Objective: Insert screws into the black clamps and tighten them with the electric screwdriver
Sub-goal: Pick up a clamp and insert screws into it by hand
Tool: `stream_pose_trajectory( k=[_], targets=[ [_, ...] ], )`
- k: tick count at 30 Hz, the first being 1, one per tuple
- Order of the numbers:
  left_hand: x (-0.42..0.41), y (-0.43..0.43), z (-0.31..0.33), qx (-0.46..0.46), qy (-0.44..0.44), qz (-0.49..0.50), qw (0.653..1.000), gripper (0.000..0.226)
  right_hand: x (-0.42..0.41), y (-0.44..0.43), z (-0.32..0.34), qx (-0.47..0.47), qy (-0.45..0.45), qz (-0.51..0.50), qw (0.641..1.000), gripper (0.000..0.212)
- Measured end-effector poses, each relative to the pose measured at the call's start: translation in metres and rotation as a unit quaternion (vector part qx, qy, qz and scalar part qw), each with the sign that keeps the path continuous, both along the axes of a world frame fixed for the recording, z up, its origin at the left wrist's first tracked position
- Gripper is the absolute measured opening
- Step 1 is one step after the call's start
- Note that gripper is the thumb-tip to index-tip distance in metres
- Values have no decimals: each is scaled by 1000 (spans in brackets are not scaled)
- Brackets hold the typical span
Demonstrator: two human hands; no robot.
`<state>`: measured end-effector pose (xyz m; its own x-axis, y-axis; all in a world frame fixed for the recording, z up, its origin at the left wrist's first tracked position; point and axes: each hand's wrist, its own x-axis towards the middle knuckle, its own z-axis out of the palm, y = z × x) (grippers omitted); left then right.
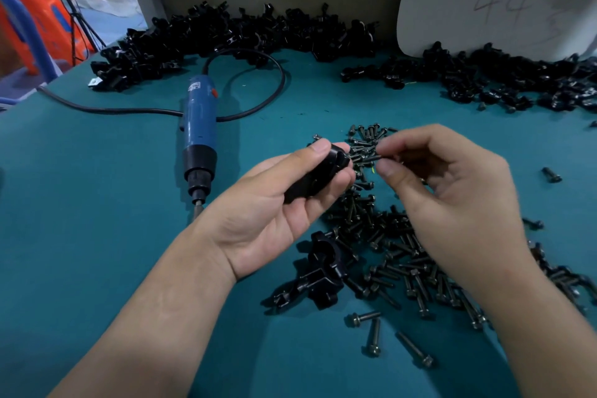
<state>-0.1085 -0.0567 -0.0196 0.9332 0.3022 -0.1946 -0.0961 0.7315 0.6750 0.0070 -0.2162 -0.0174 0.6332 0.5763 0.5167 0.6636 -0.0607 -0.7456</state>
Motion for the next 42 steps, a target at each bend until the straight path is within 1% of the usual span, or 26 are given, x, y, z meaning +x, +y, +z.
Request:
stream_pose_trajectory(
  k=[3,4,6,8,11,16,22,26,30,33,36,38,40,42],
  targets=[
    [-2,1,-1,-4,-10,-25,1000,51,-3,2,3,66,96,43,992,23],
    [-2,1,-1,-5,-12,-32,999,49,-3,3,5,78,115,53,989,23],
    [-2,1,-3,-2,-11,-40,999,42,-4,4,6,87,134,68,985,21],
    [-2,1,-3,6,-10,-45,999,44,-5,4,6,85,139,79,983,19],
    [-2,2,-4,13,-12,-52,998,45,-6,5,6,71,130,80,986,21],
    [-2,0,-5,36,-14,-81,996,31,-6,5,6,49,104,75,991,24],
    [-4,1,-3,52,-16,-102,993,37,-6,5,5,5,65,78,995,26],
    [-5,1,-3,61,-10,-107,992,44,-3,1,6,-22,41,74,996,19],
    [-5,1,-4,72,-7,-112,991,45,-2,-1,8,-38,27,69,997,12],
    [-5,0,-5,72,-9,-116,991,45,-4,0,8,-67,15,57,996,5],
    [-5,-2,-4,82,-17,-124,989,43,-5,3,5,-92,-25,26,995,27],
    [-4,-2,-3,92,-24,-123,988,42,-6,3,5,-97,-28,23,995,36],
    [-4,-1,-2,91,-23,-110,989,43,-5,1,7,-105,-8,37,994,34],
    [-4,0,-3,84,-15,-100,991,41,-3,-2,9,-115,-7,56,992,22]
  ],
)
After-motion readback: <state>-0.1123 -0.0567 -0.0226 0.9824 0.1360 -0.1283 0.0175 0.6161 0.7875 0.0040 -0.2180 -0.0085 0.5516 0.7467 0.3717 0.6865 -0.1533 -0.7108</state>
